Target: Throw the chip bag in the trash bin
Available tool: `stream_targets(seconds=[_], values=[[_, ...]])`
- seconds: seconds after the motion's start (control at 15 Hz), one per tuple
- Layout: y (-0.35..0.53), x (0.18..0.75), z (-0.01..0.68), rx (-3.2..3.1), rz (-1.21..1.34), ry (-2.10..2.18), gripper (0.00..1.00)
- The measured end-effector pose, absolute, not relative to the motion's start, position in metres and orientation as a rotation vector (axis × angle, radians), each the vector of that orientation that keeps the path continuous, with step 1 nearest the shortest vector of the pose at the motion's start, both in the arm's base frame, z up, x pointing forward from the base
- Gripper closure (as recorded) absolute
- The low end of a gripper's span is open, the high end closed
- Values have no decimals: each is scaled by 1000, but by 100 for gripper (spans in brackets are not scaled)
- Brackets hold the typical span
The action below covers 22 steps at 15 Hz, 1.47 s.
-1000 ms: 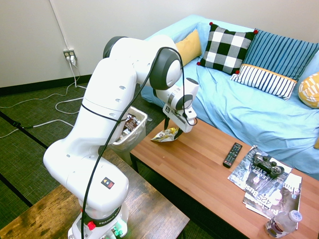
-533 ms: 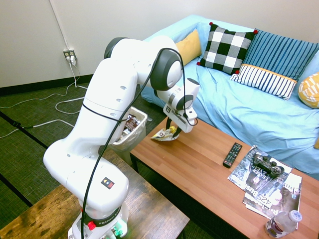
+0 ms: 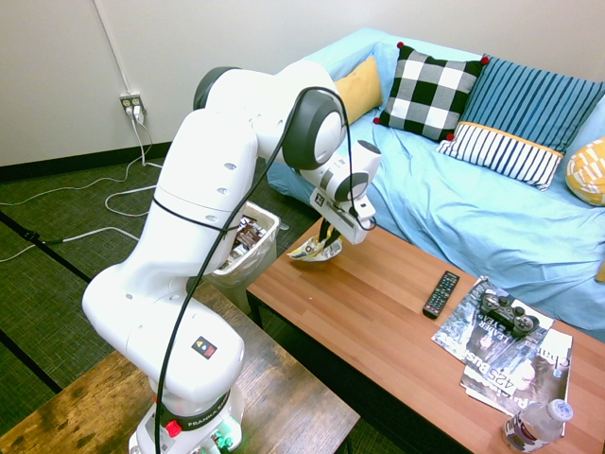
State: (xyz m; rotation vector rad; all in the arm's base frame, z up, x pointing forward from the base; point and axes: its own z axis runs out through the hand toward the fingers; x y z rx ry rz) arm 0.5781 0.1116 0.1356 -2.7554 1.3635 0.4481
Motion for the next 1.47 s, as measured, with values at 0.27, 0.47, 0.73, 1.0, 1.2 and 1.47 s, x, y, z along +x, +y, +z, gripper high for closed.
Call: stream_targets(seconds=[0.27,0.47,0.73,1.0,1.2,1.47], values=[[139,558,182,-2801,408,1227,100],[206,534,200,-2894,369,1079,100],[295,516,225,-2970,284,936,100],[368,497,222,-3024,257,828,100],[403,489,202,-3047,271,760,0],[417,492,198,-3065,262,714,0]])
